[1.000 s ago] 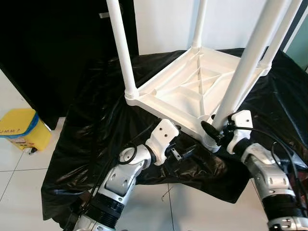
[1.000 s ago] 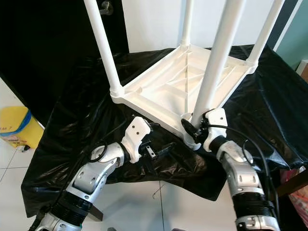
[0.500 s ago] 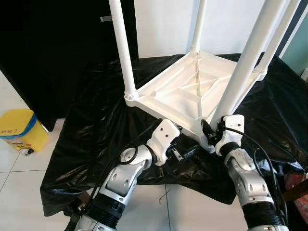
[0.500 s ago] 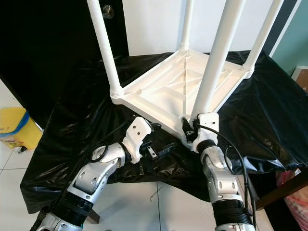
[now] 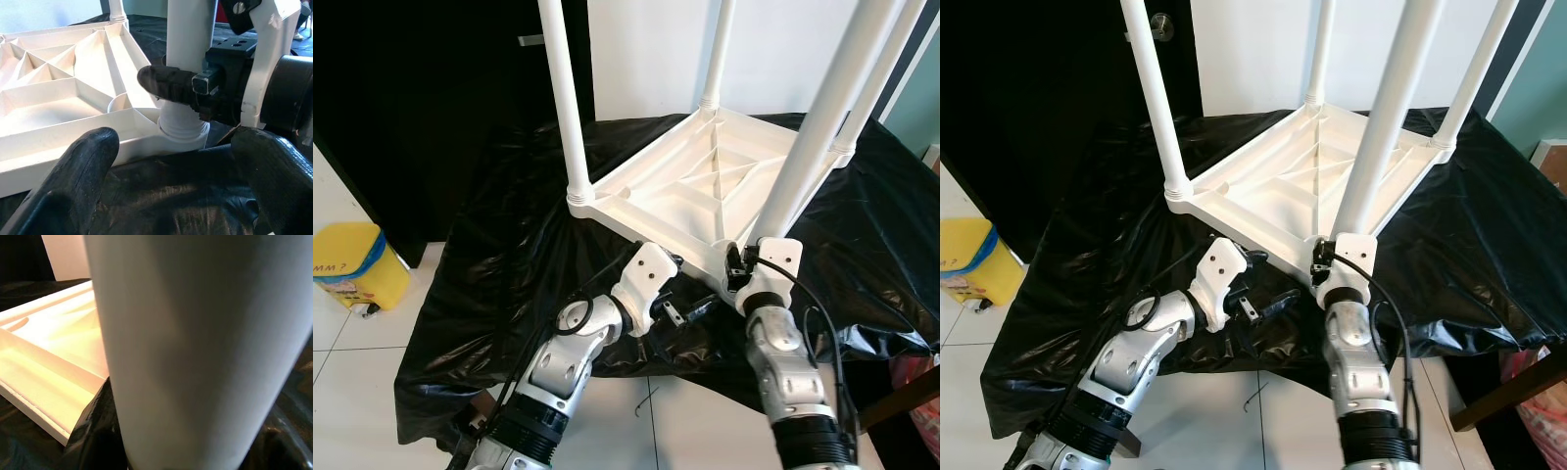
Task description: Building children table
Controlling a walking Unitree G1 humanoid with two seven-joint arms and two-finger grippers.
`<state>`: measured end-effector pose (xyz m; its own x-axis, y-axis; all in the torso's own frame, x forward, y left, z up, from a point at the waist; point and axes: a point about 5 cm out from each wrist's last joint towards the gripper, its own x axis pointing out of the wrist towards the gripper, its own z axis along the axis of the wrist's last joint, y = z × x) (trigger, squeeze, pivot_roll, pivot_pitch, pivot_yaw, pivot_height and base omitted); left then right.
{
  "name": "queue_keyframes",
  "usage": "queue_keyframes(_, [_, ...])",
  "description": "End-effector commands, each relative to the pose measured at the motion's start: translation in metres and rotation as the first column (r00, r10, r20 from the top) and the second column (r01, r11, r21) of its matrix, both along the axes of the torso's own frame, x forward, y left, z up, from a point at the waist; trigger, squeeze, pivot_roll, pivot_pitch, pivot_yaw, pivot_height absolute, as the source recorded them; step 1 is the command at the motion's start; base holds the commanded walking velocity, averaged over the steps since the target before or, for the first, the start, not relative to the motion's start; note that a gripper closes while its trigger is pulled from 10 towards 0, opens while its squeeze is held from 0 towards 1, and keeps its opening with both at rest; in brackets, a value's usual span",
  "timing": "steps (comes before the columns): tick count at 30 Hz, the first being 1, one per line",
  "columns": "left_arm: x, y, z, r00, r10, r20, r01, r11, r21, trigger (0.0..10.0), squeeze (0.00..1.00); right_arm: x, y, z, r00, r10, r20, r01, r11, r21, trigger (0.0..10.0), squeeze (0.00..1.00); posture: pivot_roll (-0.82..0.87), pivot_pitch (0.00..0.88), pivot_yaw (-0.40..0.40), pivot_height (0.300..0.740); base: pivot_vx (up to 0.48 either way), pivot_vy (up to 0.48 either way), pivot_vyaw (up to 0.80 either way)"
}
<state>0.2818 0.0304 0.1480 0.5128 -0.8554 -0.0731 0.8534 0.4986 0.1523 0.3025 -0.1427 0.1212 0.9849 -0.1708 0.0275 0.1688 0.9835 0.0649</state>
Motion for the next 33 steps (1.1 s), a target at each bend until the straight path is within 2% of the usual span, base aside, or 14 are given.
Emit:
queue_keyframes(1, [0.004, 0.001, 0.003, 0.999, 0.04, 0.017, -0.04, 0.999, -0.008, 10.0, 0.0, -0.003, 0.001, -0.015, 0.997, -0.011, -0.075, 0.011, 1.0, 0.008, 10.0, 0.0, -0.12, 0.0, -0.021, 0.74, 0.0, 0.0, 0.0])
queue_keyframes(10, [0.006, 0.0, 0.006, 0.999, 0.034, 0.022, -0.034, 0.999, -0.018, 10.0, 0.0, -0.001, 0.006, -0.007, 0.999, -0.014, -0.032, 0.014, 1.0, -0.017, 10.0, 0.0, -0.12, 0.0, -0.015, 0.74, 0.0, 0.0, 0.0])
queue_keyframes(11, [0.006, -0.001, 0.007, 0.999, 0.034, 0.023, -0.033, 0.999, -0.024, 10.0, 0.0, -0.001, 0.006, -0.004, 1.0, -0.005, -0.019, 0.004, 1.0, -0.024, 10.0, 0.15, -0.12, 0.0, -0.015, 0.74, 0.0, 0.0, 0.0])
queue_keyframes(14, [0.006, -0.001, 0.007, 0.999, 0.034, 0.023, -0.033, 0.999, -0.024, 10.0, 0.0, -0.001, 0.006, -0.004, 1.0, -0.005, -0.019, 0.004, 1.0, -0.024, 10.0, 0.15, -0.12, 0.0, -0.015, 0.74, 0.0, 0.0, 0.0])
queue_keyframes(15, [0.007, 0.0, 0.009, 0.999, 0.036, 0.025, -0.035, 0.999, -0.032, 10.0, 0.0, 0.0, 0.005, 0.002, 1.0, 0.017, 0.014, -0.017, 0.999, -0.032, 10.0, 1.0, -0.12, 0.017, -0.021, 0.74, 0.0, 0.0, 0.0])
queue_keyframes(21, [0.008, 0.001, 0.01, 0.999, 0.039, 0.028, -0.038, 0.999, -0.033, 10.0, 0.0, -0.002, 0.004, 0.01, 0.994, 0.091, 0.068, -0.088, 0.995, -0.044, 10.0, 1.0, -0.12, 0.031, -0.027, 0.74, 0.0, 0.0, 0.0])
queue_keyframes(24, [0.007, 0.0, 0.008, 0.999, 0.038, 0.025, -0.037, 0.999, -0.032, 10.0, 0.0, -0.005, -0.002, 0.013, 0.984, 0.156, 0.091, -0.152, 0.987, -0.043, 10.0, 1.0, -0.13, 0.041, -0.028, 0.74, 0.0, 0.0, 0.0])
queue_keyframes(28, [0.006, 0.0, 0.007, 0.999, 0.029, 0.022, -0.028, 0.999, -0.026, 10.0, 0.0, -0.01, -0.015, 0.015, 0.941, 0.322, 0.103, -0.319, 0.947, -0.05, 10.0, 1.0, -0.14, 0.045, -0.021, 0.74, 0.0, 0.0, 0.0])
queue_keyframes(30, [0.006, 0.0, 0.007, 0.999, 0.027, 0.022, -0.027, 0.999, -0.025, 10.0, 0.0, -0.01, -0.017, 0.015, 0.932, 0.348, 0.102, -0.344, 0.937, -0.059, 10.0, 1.0, -0.14, 0.044, -0.018, 0.74, 0.0, 0.0, 0.0])
queue_keyframes(31, [0.006, -0.001, 0.008, 1.0, 0.021, 0.023, -0.021, 1.0, -0.022, 10.0, 0.0, -0.01, -0.02, 0.016, 0.913, 0.396, 0.097, -0.39, 0.918, -0.077, 10.0, 0.0, -0.14, 0.047, -0.014, 0.74, 0.0, 0.0, 0.0])
queue_keyframes(33, [0.007, -0.001, 0.009, 1.0, 0.015, 0.025, -0.014, 1.0, -0.02, 10.0, 0.0, -0.011, -0.023, 0.016, 0.89, 0.446, 0.091, -0.438, 0.894, -0.096, 10.0, 0.0, -0.14, 0.047, -0.01, 0.74, 0.0, 0.0, 0.0])
